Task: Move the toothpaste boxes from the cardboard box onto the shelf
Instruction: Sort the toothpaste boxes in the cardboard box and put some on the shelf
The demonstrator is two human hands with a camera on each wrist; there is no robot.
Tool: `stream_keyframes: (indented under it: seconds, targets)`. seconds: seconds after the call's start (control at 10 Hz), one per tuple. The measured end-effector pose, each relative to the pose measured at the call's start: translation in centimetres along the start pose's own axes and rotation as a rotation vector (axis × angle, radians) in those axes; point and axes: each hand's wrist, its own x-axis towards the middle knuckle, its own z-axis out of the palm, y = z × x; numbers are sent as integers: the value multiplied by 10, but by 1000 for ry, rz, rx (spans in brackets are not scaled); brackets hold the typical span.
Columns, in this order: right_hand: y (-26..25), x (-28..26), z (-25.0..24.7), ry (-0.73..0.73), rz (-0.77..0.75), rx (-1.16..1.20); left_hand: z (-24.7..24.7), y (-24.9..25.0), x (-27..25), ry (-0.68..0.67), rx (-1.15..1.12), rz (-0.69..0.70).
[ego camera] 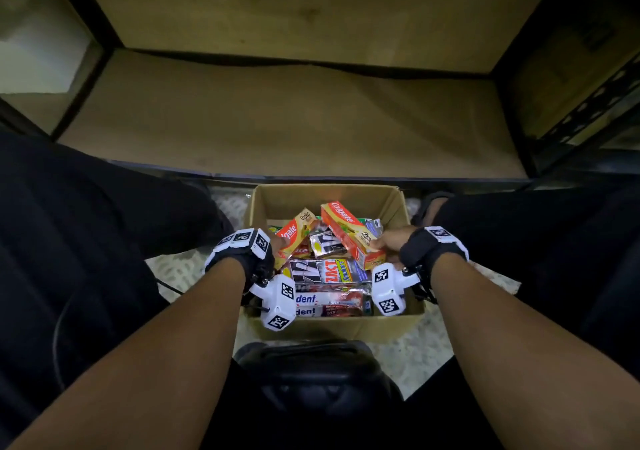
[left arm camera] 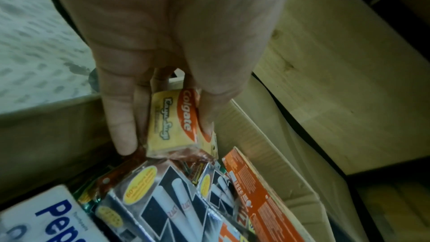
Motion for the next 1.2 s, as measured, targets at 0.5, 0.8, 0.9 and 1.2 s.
stream_keyframes:
  seconds: [0.5, 0.8, 0.9, 1.2]
  targets:
    - [-37, 27, 38, 186, -207, -402, 6, 12, 23, 81, 225, 112]
    - [-41, 28, 47, 224, -245, -386, -2, 28, 23, 25, 189, 132]
    - [-40, 24, 48, 196, -245, -344, -5, 28, 24, 61, 153, 77]
    - [-31, 3, 45, 191, -280, -334, -16, 29, -2, 61, 101, 36]
